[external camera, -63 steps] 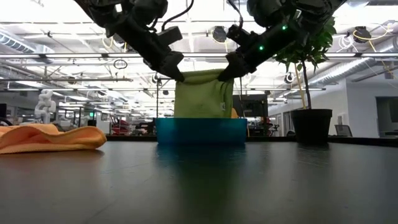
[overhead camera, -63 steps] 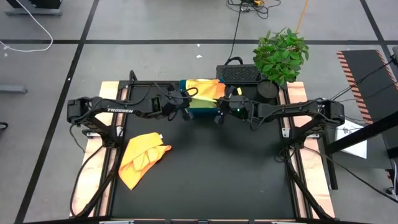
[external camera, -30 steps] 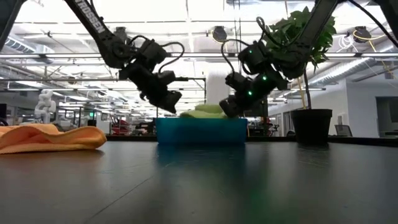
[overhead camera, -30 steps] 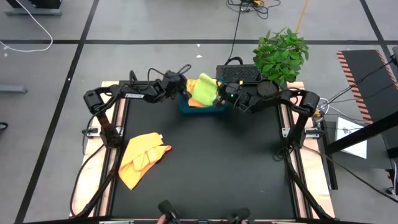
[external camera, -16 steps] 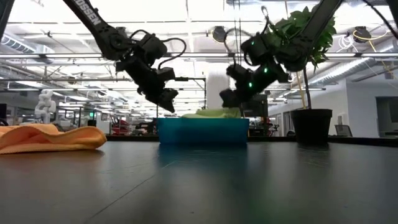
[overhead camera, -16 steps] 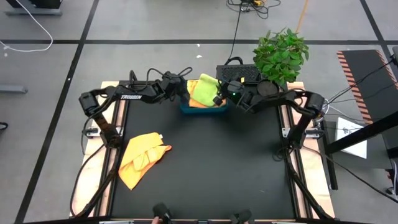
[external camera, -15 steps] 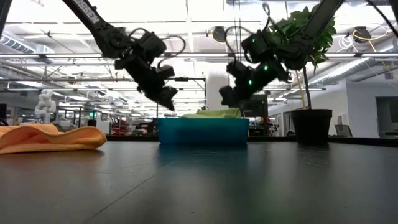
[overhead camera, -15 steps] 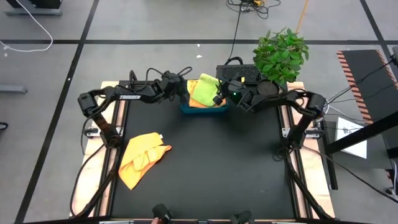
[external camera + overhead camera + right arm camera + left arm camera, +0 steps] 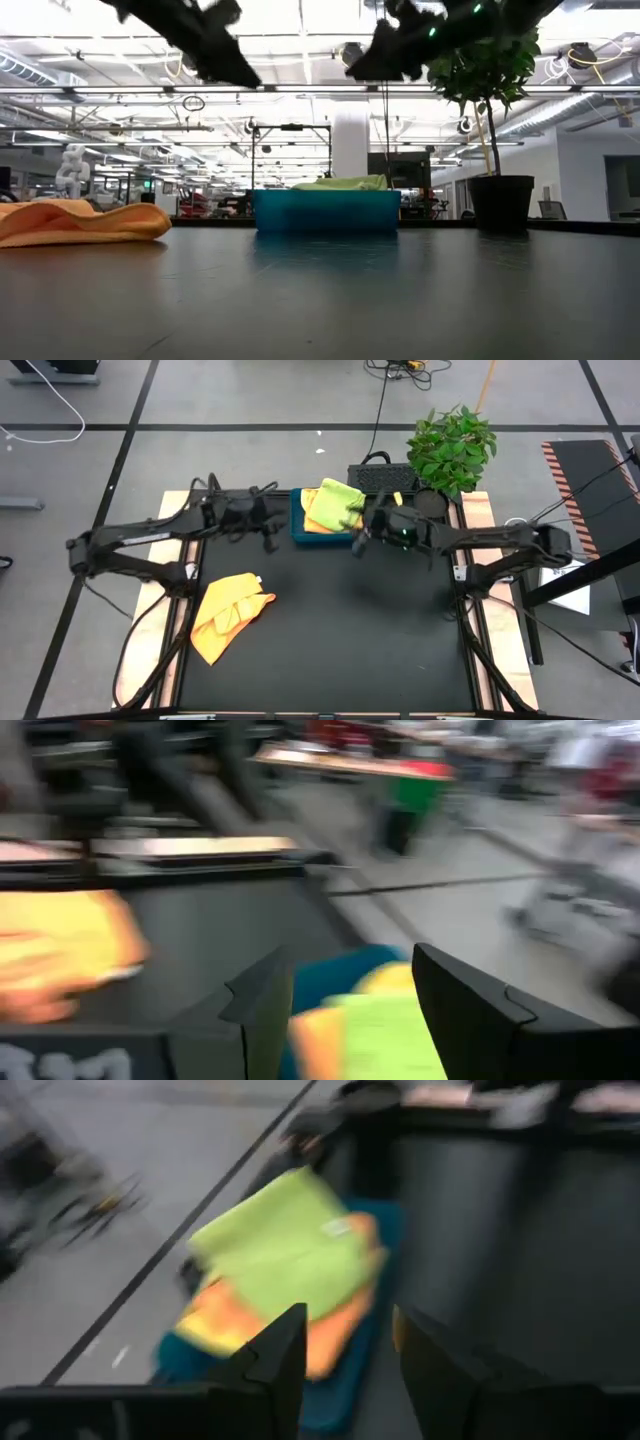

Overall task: Fold microfiber towels
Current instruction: Fold the orange microfiber cloth

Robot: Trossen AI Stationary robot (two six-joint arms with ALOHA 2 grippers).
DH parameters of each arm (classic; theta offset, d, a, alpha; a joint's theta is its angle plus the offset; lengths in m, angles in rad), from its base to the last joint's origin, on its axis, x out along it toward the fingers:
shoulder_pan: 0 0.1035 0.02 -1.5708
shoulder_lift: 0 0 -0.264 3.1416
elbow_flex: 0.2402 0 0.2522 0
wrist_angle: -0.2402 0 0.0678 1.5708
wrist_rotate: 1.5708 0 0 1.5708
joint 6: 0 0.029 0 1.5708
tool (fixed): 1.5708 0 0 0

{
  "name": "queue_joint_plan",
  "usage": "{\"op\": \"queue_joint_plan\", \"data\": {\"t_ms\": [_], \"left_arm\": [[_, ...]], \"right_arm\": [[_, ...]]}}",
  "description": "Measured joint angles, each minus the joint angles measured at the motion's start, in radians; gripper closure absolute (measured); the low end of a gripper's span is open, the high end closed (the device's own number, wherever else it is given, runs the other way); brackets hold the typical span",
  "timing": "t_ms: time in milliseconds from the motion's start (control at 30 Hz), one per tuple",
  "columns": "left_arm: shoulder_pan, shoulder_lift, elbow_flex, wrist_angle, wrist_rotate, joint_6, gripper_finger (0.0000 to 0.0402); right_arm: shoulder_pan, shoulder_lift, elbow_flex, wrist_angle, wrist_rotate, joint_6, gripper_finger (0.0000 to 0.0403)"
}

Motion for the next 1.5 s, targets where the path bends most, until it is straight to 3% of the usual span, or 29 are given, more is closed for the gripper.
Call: {"op": "queue_joint_plan", "data": {"t_ms": [100, 233, 467, 667, 767, 1000, 1233, 1333, 1500], "left_arm": [[-0.111, -0.090, -0.053, 0.027, 0.012, 0.004, 0.0274], [-0.272, -0.208, -0.176, 0.113, 0.009, -0.112, 0.0298], [-0.542, -0.276, -0.524, 0.620, -0.144, -0.142, 0.0309], [-0.639, -0.239, -0.741, 1.037, -0.262, -0.165, 0.0309], [-0.657, -0.207, -0.795, 1.119, -0.289, -0.171, 0.0309], [-0.688, -0.118, -0.807, 1.098, -0.305, -0.267, 0.0309], [-0.725, -0.016, -0.792, 1.052, -0.297, -0.297, 0.0309], [-0.744, -0.026, -0.707, 0.853, -0.232, -0.298, 0.0309], [-0.787, -0.008, -0.426, 0.203, -0.295, -0.390, 0.0309]], "right_arm": [[0.102, -0.018, -0.015, -0.010, -0.053, 0.028, 0.0213], [0.236, -0.011, -0.050, -0.009, -0.049, 0.030, 0.0221], [0.403, 0.052, -0.150, 0.129, -0.048, 0.110, 0.0231], [0.500, 0.210, -0.275, 0.362, -0.050, 0.180, 0.0232], [0.535, 0.309, -0.313, 0.460, -0.050, 0.258, 0.0232], [0.602, 0.518, -0.327, 0.663, -0.050, 0.316, 0.0232], [0.643, 0.601, -0.326, 0.808, -0.048, 0.332, 0.0232], [0.644, 0.601, -0.326, 0.834, -0.046, 0.330, 0.0232], [0.641, 0.602, -0.325, 0.898, -0.044, 0.286, 0.0232]]}}
